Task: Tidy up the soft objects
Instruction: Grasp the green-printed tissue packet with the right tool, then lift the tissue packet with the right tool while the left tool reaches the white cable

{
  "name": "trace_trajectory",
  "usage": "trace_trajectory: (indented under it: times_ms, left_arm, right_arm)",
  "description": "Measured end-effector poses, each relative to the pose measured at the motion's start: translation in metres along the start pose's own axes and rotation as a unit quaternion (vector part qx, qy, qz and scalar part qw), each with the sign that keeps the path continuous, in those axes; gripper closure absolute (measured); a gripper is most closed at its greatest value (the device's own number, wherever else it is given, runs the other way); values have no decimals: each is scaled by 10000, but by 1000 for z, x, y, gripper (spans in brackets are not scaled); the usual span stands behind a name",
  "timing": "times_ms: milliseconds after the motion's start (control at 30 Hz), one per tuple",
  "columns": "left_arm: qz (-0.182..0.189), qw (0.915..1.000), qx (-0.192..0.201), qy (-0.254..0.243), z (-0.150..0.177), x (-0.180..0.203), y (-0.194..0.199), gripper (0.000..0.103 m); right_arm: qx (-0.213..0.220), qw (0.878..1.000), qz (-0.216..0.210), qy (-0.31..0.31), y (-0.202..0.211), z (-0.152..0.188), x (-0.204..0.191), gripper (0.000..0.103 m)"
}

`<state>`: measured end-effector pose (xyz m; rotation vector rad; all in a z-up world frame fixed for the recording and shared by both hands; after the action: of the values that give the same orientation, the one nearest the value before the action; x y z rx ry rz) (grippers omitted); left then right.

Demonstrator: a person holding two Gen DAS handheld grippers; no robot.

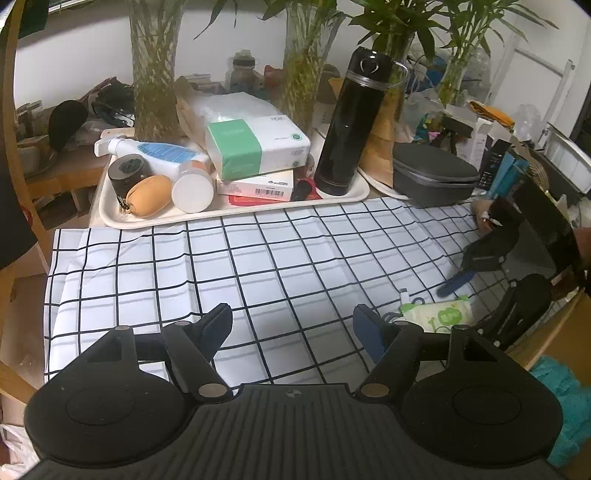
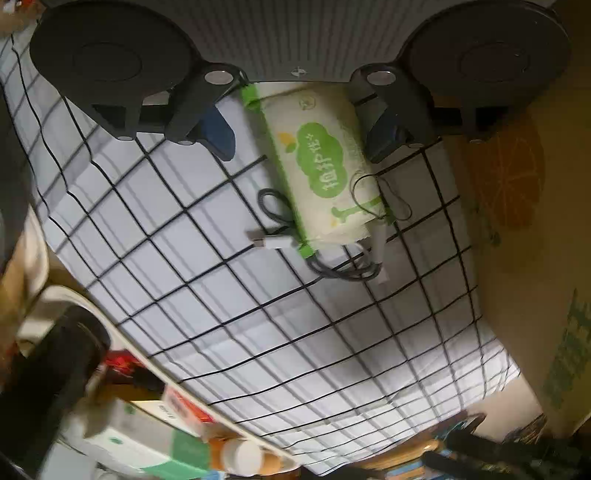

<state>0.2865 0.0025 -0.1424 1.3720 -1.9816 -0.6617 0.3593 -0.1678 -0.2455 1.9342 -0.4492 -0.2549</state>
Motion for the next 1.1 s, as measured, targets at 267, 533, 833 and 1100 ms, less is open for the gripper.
trace_trajectory:
  times_ms: [267,533,833,1100]
  left_arm:
    - [-56,10000,-47,-51,0,1,-3,31]
    - [-41,10000,16,-68,-1,0,-5,31]
    - [49,9997,234,-9,-5,-1,0,31]
    - [-56,9995,298,-31,-8,-2,-1,31]
  right_arm:
    - [92,9992,393,31,2,-4,11,44]
    - [109,9985,520,149,-2,-4,5,50]
    - [490,9966,647,-153,30,-8,7,51]
    - [775,9930,849,-273,55,-12,5,51]
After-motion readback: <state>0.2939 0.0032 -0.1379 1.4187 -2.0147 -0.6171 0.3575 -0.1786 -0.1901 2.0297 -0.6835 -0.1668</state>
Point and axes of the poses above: each gripper's, at about its wrist camera, not at the fingertips, and y roughly against the way its jaws point, x to its right, z to its underside, the point moved 8 cm from there along -y, roughly the way its jaws point, and after that the axes turned 5 degrees about z, right-handed, at the moved point
